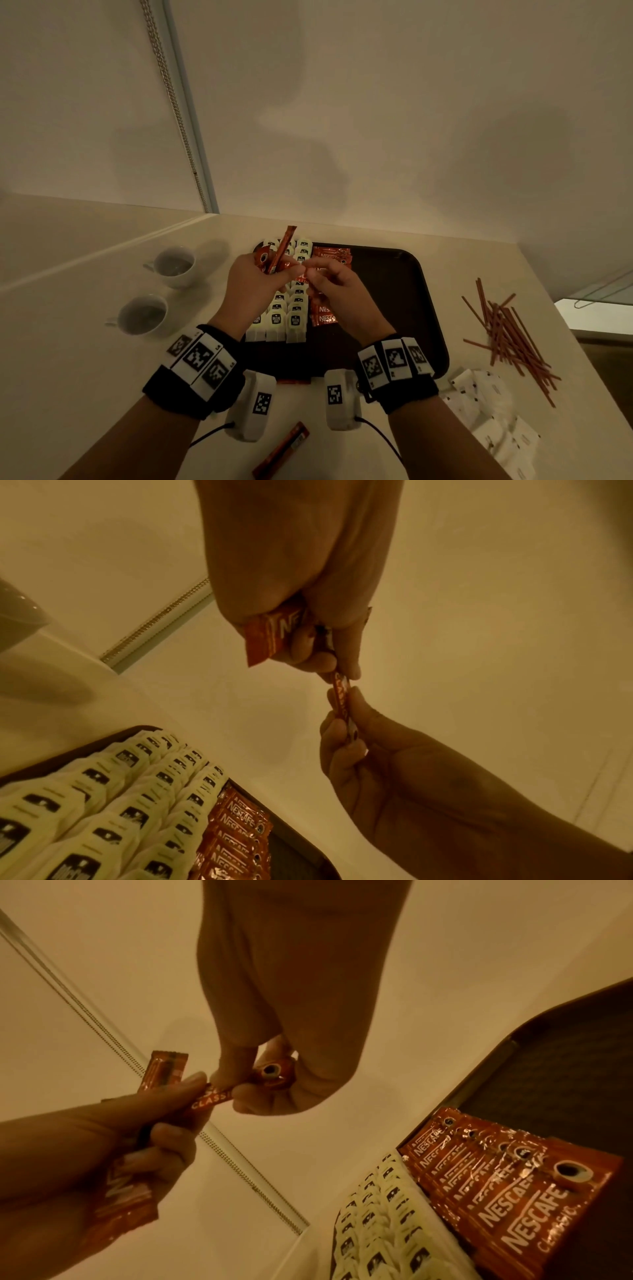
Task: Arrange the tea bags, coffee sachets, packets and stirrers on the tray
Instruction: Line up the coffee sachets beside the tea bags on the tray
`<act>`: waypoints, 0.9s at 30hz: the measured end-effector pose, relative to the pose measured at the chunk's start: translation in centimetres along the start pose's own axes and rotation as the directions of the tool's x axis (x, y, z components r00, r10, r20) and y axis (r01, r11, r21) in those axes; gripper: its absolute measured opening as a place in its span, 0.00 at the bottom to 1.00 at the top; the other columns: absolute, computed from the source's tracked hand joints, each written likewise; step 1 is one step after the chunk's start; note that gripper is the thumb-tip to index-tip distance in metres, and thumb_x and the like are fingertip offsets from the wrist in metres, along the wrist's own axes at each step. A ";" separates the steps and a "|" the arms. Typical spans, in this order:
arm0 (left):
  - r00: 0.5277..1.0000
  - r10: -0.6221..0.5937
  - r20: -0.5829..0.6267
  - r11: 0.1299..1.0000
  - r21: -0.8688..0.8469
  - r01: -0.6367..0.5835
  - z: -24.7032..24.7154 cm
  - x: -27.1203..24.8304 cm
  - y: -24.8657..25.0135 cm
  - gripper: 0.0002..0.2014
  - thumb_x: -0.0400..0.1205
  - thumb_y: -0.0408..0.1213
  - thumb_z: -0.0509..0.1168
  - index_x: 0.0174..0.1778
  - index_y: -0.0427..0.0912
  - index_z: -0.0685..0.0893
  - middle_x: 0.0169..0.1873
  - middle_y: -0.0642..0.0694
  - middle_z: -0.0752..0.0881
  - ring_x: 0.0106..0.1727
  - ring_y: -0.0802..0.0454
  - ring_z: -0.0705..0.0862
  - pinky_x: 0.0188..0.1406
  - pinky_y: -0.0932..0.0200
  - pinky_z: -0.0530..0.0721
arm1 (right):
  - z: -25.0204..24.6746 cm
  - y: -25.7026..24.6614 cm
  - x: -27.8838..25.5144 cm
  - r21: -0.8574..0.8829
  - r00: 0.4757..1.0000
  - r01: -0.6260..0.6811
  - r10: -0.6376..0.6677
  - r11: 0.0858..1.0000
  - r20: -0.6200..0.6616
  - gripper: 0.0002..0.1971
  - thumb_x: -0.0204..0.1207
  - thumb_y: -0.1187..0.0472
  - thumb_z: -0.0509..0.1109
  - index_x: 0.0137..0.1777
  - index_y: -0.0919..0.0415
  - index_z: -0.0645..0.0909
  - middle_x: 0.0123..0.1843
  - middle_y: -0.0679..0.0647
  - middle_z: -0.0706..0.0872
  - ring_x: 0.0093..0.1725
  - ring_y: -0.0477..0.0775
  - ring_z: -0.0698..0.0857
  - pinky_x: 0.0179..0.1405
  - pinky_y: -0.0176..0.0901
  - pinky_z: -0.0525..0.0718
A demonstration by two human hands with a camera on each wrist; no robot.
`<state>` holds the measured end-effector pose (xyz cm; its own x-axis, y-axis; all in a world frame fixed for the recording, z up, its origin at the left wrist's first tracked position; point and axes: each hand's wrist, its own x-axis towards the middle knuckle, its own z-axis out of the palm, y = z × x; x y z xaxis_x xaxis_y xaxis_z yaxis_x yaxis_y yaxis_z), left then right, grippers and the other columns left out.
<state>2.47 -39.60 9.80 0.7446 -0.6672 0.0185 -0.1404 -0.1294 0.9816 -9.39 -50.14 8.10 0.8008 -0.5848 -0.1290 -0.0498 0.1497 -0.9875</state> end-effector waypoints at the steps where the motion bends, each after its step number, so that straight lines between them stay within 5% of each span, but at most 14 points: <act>1: 1.000 0.012 -0.011 1.000 0.018 -0.012 -0.1 0.0 0.0 0.05 0.70 0.39 0.78 0.37 0.47 0.89 0.22 0.54 0.86 0.25 0.56 0.85 0.37 0.56 0.87 | 0.1 0.1 0.0 -0.015 1.000 0.016 -0.016 1.000 -0.004 0.08 0.80 0.65 0.66 0.56 0.60 0.82 0.40 0.47 0.84 0.36 0.40 0.83 0.37 0.35 0.81; 8: 0.998 0.008 -0.065 0.996 0.092 -0.002 -0.4 -0.2 -0.2 0.08 0.69 0.43 0.79 0.34 0.44 0.87 0.26 0.44 0.87 0.27 0.51 0.85 0.34 0.59 0.83 | 0.1 0.3 0.0 0.059 0.999 0.041 -0.040 0.997 -0.013 0.11 0.79 0.70 0.66 0.59 0.70 0.81 0.41 0.55 0.85 0.37 0.42 0.85 0.40 0.31 0.84; 13: 0.985 -0.075 -0.153 0.997 -0.028 0.071 -0.3 -0.4 -0.7 0.08 0.71 0.42 0.77 0.38 0.42 0.88 0.22 0.48 0.85 0.23 0.56 0.82 0.27 0.60 0.81 | -1.0 -0.3 0.0 -0.086 0.999 0.034 -0.032 0.996 0.017 0.10 0.79 0.68 0.66 0.56 0.60 0.85 0.45 0.51 0.87 0.44 0.44 0.85 0.45 0.35 0.85; 19: 0.989 -0.145 -0.040 0.987 -0.074 0.142 -0.4 -0.2 -1.4 0.05 0.72 0.39 0.76 0.37 0.43 0.88 0.29 0.46 0.88 0.19 0.54 0.80 0.21 0.63 0.76 | -2.8 -0.6 0.1 -0.303 0.998 0.069 -0.067 0.950 0.017 0.08 0.75 0.67 0.71 0.48 0.53 0.87 0.44 0.58 0.88 0.40 0.48 0.84 0.44 0.35 0.86; 21: 0.983 -0.185 0.009 0.979 -0.090 0.185 -0.4 0.0 -1.4 0.06 0.76 0.39 0.73 0.36 0.43 0.85 0.25 0.48 0.83 0.15 0.55 0.74 0.17 0.64 0.73 | -4.0 -0.2 0.4 -0.336 0.998 0.043 -0.056 0.941 -0.031 0.07 0.74 0.67 0.72 0.46 0.54 0.86 0.44 0.57 0.88 0.41 0.49 0.85 0.43 0.34 0.86; 24: 0.941 -0.334 0.047 0.928 -0.158 0.337 -0.9 0.5 -1.7 0.10 0.83 0.40 0.65 0.36 0.44 0.75 0.23 0.50 0.69 0.15 0.58 0.63 0.11 0.67 0.61 | -6.4 1.0 1.0 -0.460 0.997 -0.040 0.008 0.887 -0.070 0.06 0.74 0.65 0.72 0.46 0.54 0.84 0.49 0.56 0.87 0.49 0.51 0.87 0.51 0.40 0.86; 27: 0.881 -0.459 0.116 0.847 -0.241 0.473 -1.7 1.3 -2.1 0.10 0.83 0.39 0.55 0.35 0.44 0.70 0.20 0.52 0.71 0.14 0.58 0.64 0.13 0.69 0.58 | -8.5 2.7 1.0 -0.560 0.991 -0.132 0.106 0.818 -0.080 0.05 0.74 0.65 0.72 0.46 0.54 0.83 0.50 0.49 0.86 0.52 0.48 0.86 0.56 0.45 0.86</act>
<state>4.88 -38.92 8.08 0.6444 -0.6136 -0.4562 0.3906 -0.2488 0.8863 -13.82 -57.13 4.49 0.7410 -0.6273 -0.2395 -0.4808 -0.2466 -0.8415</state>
